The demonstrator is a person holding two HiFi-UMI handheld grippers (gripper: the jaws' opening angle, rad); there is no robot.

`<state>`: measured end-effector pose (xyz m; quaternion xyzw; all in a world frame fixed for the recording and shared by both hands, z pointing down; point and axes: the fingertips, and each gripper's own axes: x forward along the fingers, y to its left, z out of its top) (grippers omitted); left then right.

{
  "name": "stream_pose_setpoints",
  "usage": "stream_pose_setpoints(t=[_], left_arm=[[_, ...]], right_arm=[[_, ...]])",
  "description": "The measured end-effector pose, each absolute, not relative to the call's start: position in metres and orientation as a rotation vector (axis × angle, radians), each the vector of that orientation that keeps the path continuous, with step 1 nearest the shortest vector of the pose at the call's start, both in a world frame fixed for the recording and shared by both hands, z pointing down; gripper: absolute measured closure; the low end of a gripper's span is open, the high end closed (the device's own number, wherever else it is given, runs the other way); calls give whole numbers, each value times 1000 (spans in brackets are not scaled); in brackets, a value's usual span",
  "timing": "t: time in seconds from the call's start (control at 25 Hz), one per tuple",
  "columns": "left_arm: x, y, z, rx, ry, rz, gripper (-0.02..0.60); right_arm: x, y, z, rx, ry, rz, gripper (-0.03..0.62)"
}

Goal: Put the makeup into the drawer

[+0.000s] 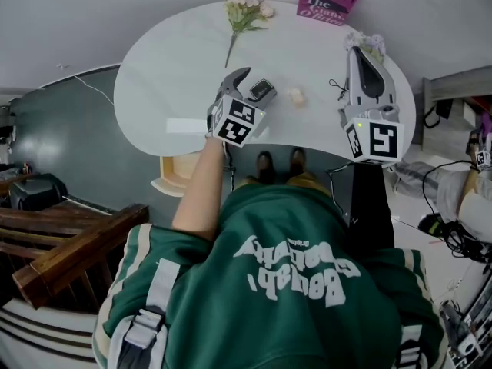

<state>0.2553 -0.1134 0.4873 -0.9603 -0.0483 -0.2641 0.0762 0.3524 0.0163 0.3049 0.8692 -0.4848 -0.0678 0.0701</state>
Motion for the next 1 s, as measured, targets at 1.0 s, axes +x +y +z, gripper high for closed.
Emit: stream_pose_setpoints(t=[1.0], left_arm=[[252, -109, 631, -2725, -300, -1336, 232]], right_arm=[[374, 45, 327, 2615, -1361, -94, 585]])
